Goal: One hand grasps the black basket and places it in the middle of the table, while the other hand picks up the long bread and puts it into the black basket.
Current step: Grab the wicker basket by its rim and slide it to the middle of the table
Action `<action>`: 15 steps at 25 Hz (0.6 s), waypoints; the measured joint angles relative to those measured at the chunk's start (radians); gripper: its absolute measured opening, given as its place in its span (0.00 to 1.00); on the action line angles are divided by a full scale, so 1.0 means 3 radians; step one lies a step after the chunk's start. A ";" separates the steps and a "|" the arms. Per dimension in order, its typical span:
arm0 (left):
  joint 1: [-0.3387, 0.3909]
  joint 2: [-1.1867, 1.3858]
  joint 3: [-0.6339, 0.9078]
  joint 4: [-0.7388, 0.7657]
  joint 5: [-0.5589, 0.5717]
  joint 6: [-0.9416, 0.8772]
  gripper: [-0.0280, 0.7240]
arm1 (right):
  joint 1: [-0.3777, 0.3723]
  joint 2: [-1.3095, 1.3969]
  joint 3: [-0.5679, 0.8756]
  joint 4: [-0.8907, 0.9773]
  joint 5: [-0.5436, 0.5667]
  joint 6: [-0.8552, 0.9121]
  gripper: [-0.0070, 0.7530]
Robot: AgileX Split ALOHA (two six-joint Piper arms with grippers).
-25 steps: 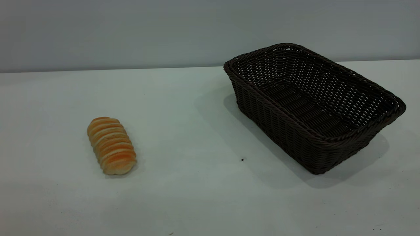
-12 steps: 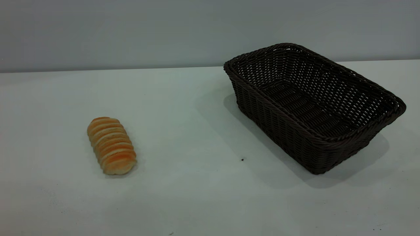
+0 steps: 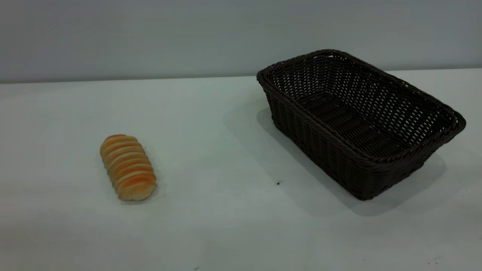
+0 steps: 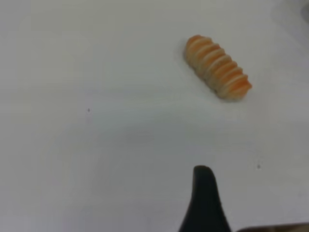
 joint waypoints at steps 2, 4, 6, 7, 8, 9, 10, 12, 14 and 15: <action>0.0000 0.0452 -0.0161 0.0000 -0.0186 0.0148 0.81 | 0.0000 0.0456 -0.0084 0.0049 -0.0200 0.0029 0.74; 0.0000 0.0879 -0.0323 0.0000 -0.0399 0.0283 0.81 | 0.0000 0.0894 -0.0198 0.0154 -0.0374 0.0055 0.76; 0.0000 0.1330 -0.0483 0.0000 -0.0574 0.0404 0.81 | 0.0000 0.1327 -0.0307 0.0266 -0.0509 0.0077 0.77; 0.0000 0.1509 -0.0569 0.0000 -0.0660 0.0434 0.81 | 0.0000 0.1562 -0.0363 0.0344 -0.0570 0.0092 0.77; 0.0000 0.1712 -0.0651 -0.0003 -0.0727 0.0449 0.81 | 0.0000 0.1796 -0.0406 0.0435 -0.0618 0.0105 0.77; 0.0000 0.1903 -0.0725 -0.0007 -0.0798 0.0458 0.81 | 0.0000 0.2029 -0.0454 0.0539 -0.0664 0.0108 0.77; 0.0000 0.2078 -0.0778 -0.0010 -0.0861 0.0465 0.81 | 0.0000 0.2224 -0.0493 0.0632 -0.0716 0.0108 0.77; 0.0000 0.2358 -0.0866 -0.0010 -0.0986 0.0479 0.81 | 0.0000 0.2682 -0.0534 0.0843 -0.0854 0.0108 0.77; 0.0000 0.2581 -0.0896 -0.0010 -0.1136 0.0498 0.81 | 0.0000 0.3063 -0.0550 0.1027 -0.1082 0.0108 0.77; 0.0000 0.2678 -0.0896 -0.0010 -0.1190 0.0499 0.81 | 0.0000 0.3256 -0.0555 0.1127 -0.1179 0.0112 0.77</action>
